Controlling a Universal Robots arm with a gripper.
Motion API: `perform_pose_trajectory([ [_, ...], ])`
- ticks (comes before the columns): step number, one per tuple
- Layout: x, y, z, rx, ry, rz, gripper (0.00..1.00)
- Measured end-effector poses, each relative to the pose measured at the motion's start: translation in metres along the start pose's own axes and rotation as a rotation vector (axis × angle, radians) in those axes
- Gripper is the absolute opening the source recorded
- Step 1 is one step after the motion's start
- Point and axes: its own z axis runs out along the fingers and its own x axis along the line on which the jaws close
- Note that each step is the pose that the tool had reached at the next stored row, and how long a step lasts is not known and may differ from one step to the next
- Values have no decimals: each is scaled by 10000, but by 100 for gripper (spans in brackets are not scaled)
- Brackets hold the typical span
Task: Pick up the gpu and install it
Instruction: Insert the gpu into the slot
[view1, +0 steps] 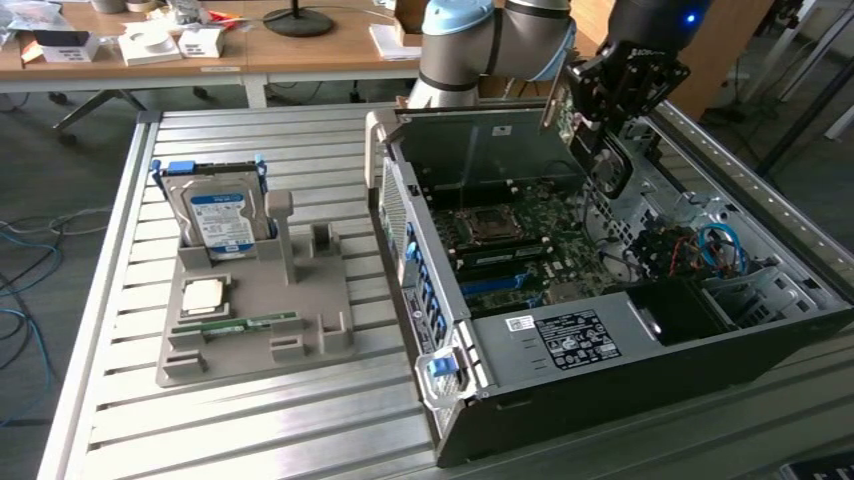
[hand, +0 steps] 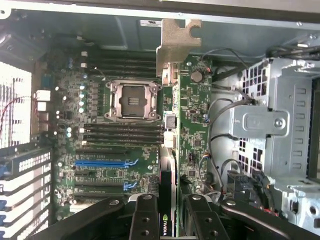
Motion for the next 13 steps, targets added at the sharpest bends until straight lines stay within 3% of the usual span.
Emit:
perform_pose_trajectory([
  [13, 2, 0, 6, -55, 109, -2265, 26],
])
